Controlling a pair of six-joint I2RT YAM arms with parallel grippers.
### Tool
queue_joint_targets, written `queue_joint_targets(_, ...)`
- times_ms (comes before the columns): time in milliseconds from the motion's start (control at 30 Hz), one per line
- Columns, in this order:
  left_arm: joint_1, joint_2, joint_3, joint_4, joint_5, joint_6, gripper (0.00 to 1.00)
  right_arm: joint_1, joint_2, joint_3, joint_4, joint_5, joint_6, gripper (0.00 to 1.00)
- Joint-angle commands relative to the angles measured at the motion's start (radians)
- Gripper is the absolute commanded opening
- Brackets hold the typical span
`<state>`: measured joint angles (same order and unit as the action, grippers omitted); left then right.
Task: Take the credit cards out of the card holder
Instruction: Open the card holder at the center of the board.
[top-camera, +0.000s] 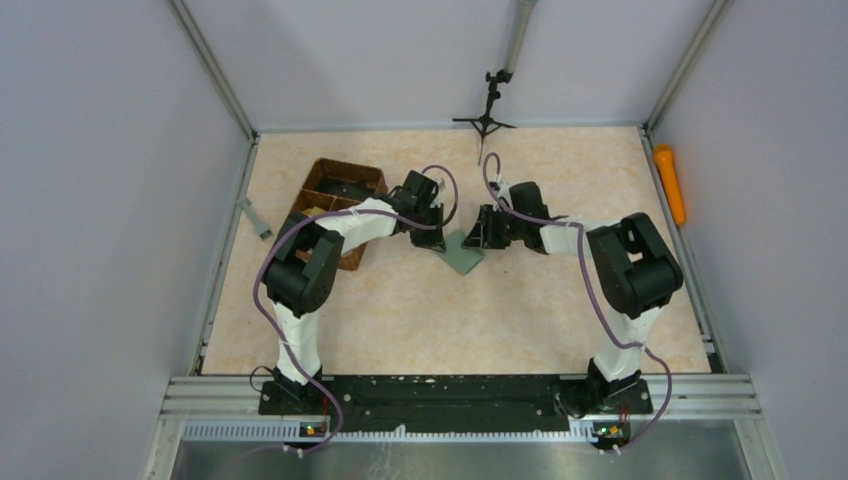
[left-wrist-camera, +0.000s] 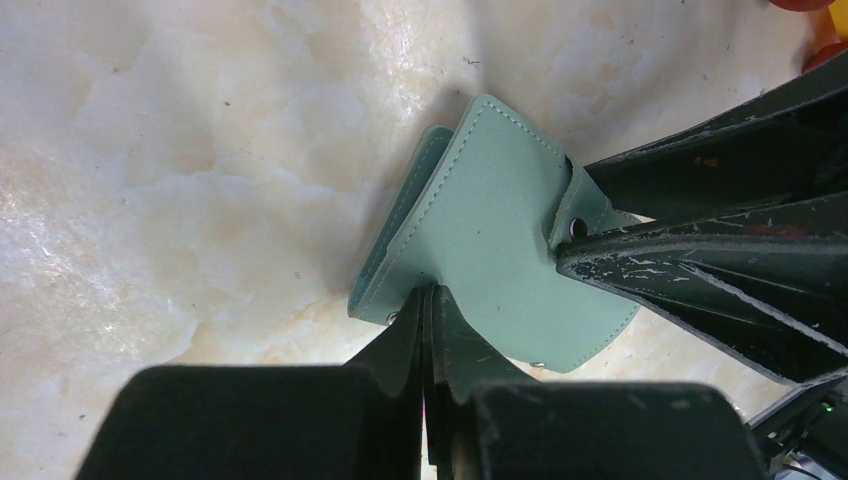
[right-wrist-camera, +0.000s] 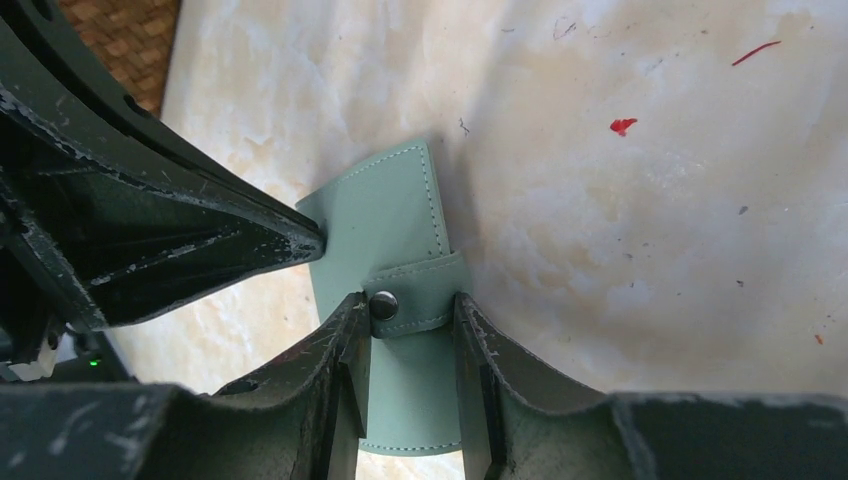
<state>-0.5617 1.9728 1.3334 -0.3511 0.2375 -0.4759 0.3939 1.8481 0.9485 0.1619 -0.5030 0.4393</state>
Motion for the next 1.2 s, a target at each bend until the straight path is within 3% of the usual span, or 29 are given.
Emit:
queue_joint_targets(0, 0.003, 0.043, 0.002, -0.085, -0.05, 0.029, 0.01, -0.045, 0.02, -0.018, 0.088, -0.081, 0.082, 0.16)
queue_joint_targets(433, 0.004, 0.056, 0.016, -0.106, -0.058, 0.033, 0.01, -0.123, 0.06, -0.074, 0.212, -0.183, 0.205, 0.14)
queue_joint_targets(633, 0.005, 0.041, 0.009, -0.098, -0.057, 0.031, 0.01, -0.123, -0.003, -0.089, 0.17, -0.114, 0.161, 0.42)
queue_joint_targets(967, 0.002, -0.001, -0.024, -0.06, -0.04, 0.028, 0.01, -0.122, -0.072, -0.084, 0.071, 0.022, 0.082, 0.42)
queue_joint_targets(1167, 0.002, -0.007, -0.028, -0.058, -0.037, 0.028, 0.02, -0.123, -0.162, -0.122, 0.064, 0.148, 0.063, 0.48)
